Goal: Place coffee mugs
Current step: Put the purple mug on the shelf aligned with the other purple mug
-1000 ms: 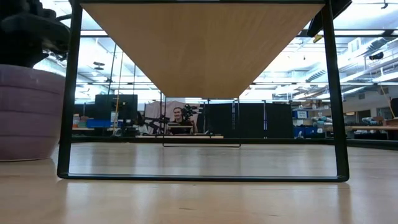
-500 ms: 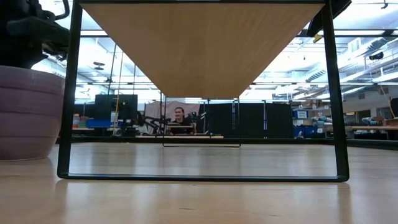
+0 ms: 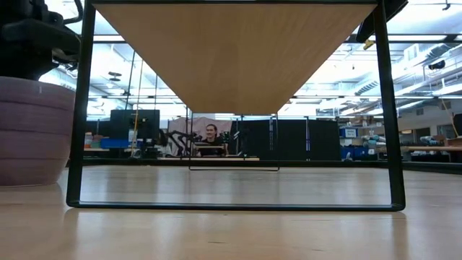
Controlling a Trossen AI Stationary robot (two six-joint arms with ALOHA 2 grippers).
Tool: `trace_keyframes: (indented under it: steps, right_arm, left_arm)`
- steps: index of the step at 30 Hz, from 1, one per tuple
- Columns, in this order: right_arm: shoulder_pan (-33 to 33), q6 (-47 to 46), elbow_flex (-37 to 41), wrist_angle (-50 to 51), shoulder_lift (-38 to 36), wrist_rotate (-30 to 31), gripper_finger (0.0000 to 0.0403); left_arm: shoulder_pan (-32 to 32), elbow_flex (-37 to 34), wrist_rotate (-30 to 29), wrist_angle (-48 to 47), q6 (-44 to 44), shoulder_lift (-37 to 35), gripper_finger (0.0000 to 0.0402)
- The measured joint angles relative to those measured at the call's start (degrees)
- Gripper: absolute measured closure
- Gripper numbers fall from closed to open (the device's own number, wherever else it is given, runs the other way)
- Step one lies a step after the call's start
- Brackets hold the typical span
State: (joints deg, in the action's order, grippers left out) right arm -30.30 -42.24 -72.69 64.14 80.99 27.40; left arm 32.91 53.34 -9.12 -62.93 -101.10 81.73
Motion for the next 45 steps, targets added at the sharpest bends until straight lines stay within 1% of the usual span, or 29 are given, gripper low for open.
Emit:
trace_keyframes:
  steps: [3,10,16,23,31,36,40,45]
  right_arm:
    - [0.0,0.0,0.0,0.0,0.0,0.0,0.0289]
    - [0.0,0.0,0.0,0.0,0.0,0.0,0.0289]
    - [0.0,0.0,0.0,0.0,0.0,0.0,0.0289]
    - [0.0,0.0,0.0,0.0,0.0,0.0,0.0289]
    - [0.0,0.0,0.0,0.0,0.0,0.0,0.0289]
    - [0.0,0.0,0.0,0.0,0.0,0.0,0.0289]
    - [0.0,0.0,0.0,0.0,0.0,0.0,0.0289]
    - [0.0,0.0,0.0,0.0,0.0,0.0,0.0289]
  left_arm:
    - [0.0,0.0,0.7,-0.2,2.1,0.0,0.0261]
    - [0.0,0.0,1.5,-0.2,11.6,0.0,0.0260]
    - [0.0,0.0,1.5,-0.2,13.3,-0.3,0.0260]
    - [0.0,0.0,1.3,-0.2,13.5,-3.2,0.0260]
    - [-0.1,0.1,1.3,0.4,21.2,-7.0,0.0260]
    - [-1.9,0.1,1.3,0.8,25.9,-8.8,0.0260]
    - [-4.7,0.3,1.3,2.3,32.7,-10.2,0.0260]
    - [-8.5,4.2,1.3,3.2,46.7,-10.2,0.0260]
